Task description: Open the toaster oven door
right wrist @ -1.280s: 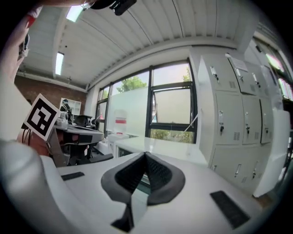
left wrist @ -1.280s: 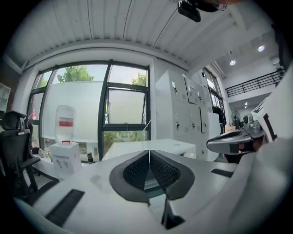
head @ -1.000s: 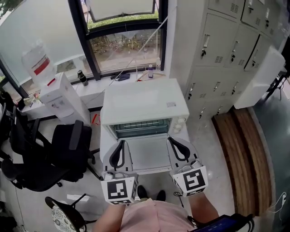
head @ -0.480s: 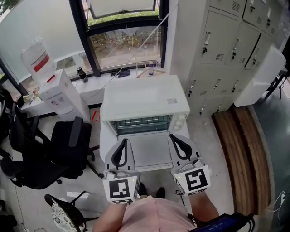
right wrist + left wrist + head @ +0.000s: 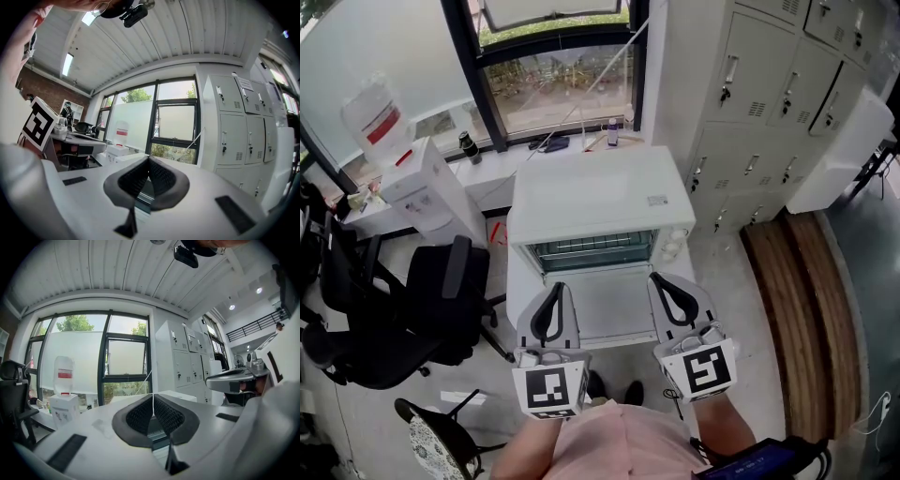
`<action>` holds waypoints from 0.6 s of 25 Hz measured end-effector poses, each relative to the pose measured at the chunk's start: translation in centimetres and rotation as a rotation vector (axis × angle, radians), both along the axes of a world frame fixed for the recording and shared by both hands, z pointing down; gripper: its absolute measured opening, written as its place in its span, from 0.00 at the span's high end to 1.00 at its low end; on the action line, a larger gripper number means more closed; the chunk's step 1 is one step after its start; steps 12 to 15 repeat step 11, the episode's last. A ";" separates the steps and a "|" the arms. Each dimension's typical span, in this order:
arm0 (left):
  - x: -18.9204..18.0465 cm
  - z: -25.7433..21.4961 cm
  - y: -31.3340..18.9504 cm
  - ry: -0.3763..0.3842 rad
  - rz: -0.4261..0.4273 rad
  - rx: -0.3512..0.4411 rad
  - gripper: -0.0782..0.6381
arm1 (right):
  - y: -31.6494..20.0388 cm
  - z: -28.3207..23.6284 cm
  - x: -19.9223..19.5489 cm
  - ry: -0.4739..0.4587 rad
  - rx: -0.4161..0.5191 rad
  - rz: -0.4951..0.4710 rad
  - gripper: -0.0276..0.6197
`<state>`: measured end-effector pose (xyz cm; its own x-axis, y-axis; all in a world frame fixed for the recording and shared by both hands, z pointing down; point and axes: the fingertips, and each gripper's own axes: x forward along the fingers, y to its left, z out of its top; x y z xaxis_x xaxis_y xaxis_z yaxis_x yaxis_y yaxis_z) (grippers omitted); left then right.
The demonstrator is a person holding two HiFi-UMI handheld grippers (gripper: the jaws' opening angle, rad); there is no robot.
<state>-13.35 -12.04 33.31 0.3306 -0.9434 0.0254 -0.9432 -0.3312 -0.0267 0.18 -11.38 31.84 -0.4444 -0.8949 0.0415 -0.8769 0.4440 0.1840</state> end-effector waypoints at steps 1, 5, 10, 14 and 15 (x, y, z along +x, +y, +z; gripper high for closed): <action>0.0 0.1 0.0 -0.005 -0.001 -0.008 0.87 | 0.0 0.0 0.0 0.003 0.000 -0.001 0.96; 0.0 0.4 -0.1 -0.021 0.007 -0.009 0.87 | 0.0 0.1 -0.1 0.004 0.003 -0.003 0.96; -0.2 0.8 0.0 -0.029 0.008 -0.034 0.87 | -0.1 0.0 -0.3 0.005 0.009 0.000 0.96; -0.2 0.7 0.0 -0.024 0.008 -0.028 0.87 | -0.1 0.0 -0.4 0.005 0.009 0.000 0.96; -0.2 0.7 0.0 -0.024 0.008 -0.028 0.87 | -0.1 0.0 -0.4 0.005 0.009 0.000 0.96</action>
